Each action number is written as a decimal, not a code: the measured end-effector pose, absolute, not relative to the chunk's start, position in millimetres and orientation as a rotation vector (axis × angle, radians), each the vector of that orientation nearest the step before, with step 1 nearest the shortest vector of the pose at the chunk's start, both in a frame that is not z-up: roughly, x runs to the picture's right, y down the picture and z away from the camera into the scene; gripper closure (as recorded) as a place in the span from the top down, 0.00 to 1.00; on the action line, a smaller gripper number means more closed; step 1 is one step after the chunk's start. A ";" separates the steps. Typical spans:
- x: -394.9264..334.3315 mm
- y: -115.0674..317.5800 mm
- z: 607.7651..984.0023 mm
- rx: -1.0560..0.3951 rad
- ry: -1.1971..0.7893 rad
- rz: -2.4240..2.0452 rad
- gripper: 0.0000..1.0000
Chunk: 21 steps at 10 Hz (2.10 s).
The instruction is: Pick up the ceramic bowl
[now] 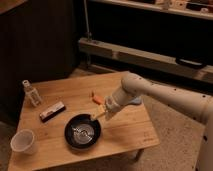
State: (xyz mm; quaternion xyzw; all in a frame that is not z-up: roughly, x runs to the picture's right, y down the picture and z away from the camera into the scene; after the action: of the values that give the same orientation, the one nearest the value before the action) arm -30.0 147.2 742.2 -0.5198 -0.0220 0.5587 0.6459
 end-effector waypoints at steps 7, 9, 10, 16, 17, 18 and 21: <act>-19.3 169.2 783.5 -1.189 0.025 1.291 0.65; -21.7 167.3 787.4 -1.190 0.032 1.280 0.65; -23.7 167.5 789.1 -1.193 0.036 1.274 0.65; -30.3 169.2 787.9 -1.205 0.057 1.258 0.46; -31.4 168.9 788.6 -1.206 0.060 1.256 0.46; -31.5 170.7 791.3 -1.207 0.067 1.255 0.46; -31.8 177.0 799.1 -1.213 0.088 1.257 0.46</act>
State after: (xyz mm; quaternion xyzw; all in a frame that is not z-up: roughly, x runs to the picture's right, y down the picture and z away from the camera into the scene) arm -31.8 177.0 799.1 -0.5321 0.0387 0.5513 0.6414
